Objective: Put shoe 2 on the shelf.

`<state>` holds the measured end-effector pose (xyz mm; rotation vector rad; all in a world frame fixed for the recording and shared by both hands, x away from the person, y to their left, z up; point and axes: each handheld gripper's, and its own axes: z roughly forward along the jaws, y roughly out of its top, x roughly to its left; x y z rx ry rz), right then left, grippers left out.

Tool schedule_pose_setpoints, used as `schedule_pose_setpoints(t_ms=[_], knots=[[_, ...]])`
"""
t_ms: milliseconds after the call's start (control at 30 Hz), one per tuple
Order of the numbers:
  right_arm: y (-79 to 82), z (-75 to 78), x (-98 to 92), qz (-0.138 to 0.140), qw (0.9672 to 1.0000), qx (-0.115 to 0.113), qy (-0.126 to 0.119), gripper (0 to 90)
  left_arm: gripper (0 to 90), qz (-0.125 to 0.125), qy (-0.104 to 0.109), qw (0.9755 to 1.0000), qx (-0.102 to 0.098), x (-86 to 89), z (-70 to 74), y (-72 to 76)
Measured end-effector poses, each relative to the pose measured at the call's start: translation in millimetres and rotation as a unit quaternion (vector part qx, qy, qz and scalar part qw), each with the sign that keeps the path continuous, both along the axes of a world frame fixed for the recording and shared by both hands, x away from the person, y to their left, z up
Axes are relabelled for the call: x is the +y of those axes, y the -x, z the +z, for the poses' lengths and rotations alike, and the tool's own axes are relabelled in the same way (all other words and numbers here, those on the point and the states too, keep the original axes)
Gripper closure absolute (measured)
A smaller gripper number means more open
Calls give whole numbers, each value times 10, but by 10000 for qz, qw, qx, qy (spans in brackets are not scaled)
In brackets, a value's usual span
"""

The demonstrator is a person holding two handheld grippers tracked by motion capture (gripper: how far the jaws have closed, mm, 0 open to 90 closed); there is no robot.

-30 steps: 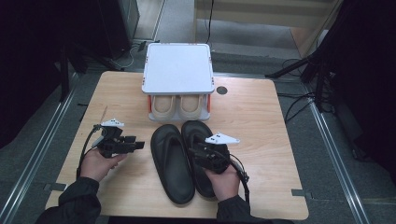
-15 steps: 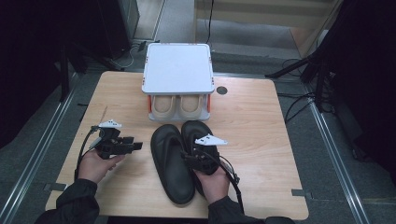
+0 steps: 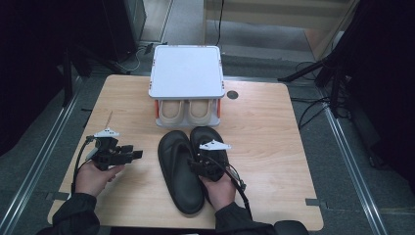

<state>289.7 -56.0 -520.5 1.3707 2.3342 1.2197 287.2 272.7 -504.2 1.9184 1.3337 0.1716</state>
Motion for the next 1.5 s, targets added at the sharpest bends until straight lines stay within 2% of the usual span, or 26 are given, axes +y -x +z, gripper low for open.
schedule_pose_setpoints(t_ms=[200, 400, 600, 667, 1067, 1267, 1500], knots=[[-22, -11, -24, 105, 9999, -19, -12, 571, 458, 17, 0, 10000, -1, 13, -4, 10], [-34, -10, -52, 54, 9997, 140, -183, 599, 457, -9, -16, 10000, 0, 4, -14, 2], [-50, -2, -80, -15, 9996, 224, -187, 697, 458, -17, -25, 10000, 8, 2, -10, 0], [-62, -1, -95, -25, 9993, 282, -233, 701, 458, -7, -23, 10000, 5, 0, -10, 1], [-47, 21, -102, -225, 9992, 304, -153, 739, 457, -12, -22, 10000, 4, -3, -11, -1], [-51, 28, -135, -234, 9989, 367, -194, 749, 457, -44, -34, 10000, 24, -6, -13, -4], [-36, 40, -158, -80, 9987, 456, -221, 760, 446, -15, 51, 10000, -3, 24, -1, -32]])
